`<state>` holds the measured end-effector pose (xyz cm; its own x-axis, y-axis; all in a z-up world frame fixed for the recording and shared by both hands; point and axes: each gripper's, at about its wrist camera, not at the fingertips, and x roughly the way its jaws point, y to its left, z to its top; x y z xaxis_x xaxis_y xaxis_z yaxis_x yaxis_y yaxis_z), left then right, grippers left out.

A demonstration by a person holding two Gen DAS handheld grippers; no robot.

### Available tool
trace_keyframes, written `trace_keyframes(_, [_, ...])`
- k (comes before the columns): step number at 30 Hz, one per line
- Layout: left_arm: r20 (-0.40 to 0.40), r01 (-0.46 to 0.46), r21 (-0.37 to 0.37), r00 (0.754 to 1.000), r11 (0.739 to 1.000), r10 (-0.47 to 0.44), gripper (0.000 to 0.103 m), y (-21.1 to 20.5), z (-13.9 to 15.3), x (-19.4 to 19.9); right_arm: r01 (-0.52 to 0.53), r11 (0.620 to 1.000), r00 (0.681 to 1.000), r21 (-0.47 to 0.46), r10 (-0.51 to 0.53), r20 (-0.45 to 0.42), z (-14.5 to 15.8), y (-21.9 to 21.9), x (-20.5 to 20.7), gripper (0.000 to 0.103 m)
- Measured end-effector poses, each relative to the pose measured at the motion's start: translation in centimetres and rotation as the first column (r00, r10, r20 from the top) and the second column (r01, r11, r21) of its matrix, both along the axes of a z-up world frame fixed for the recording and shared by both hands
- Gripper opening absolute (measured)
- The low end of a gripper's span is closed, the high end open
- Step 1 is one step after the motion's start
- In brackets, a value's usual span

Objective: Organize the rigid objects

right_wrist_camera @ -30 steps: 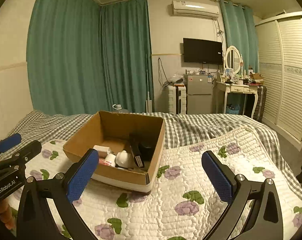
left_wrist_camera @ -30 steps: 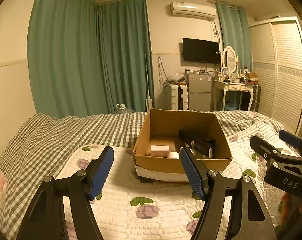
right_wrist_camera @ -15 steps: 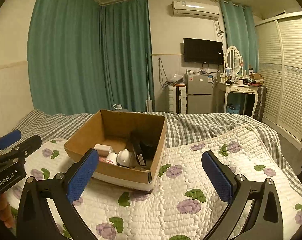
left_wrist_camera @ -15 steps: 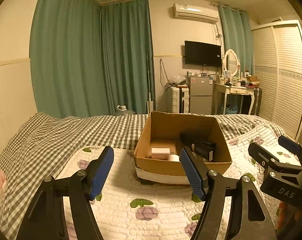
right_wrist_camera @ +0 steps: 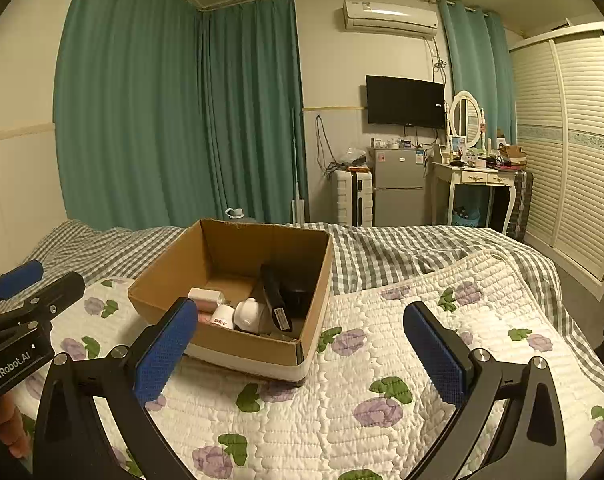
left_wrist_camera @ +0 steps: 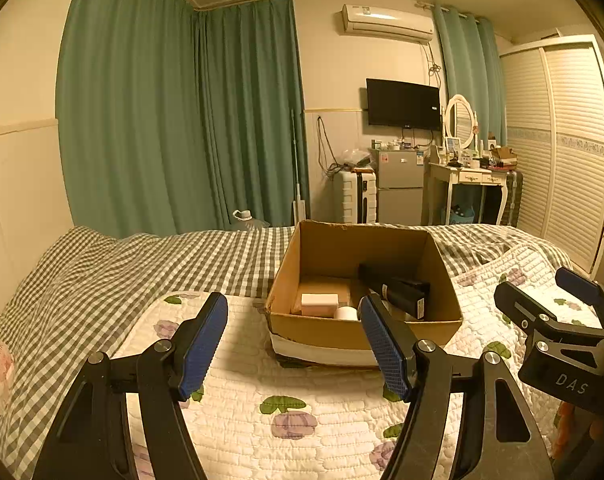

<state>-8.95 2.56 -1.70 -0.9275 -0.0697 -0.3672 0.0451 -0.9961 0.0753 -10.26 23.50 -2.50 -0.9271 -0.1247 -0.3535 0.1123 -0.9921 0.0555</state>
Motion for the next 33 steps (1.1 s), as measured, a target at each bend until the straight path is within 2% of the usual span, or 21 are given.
trace_keyframes(33, [-0.001,0.008,0.001,1.000,1.000,-0.008,0.072,0.28,-0.20,0.38,0.010,1.000,1.000,0.008,-0.010,0.010,-0.40,-0.08,0.06,0.103])
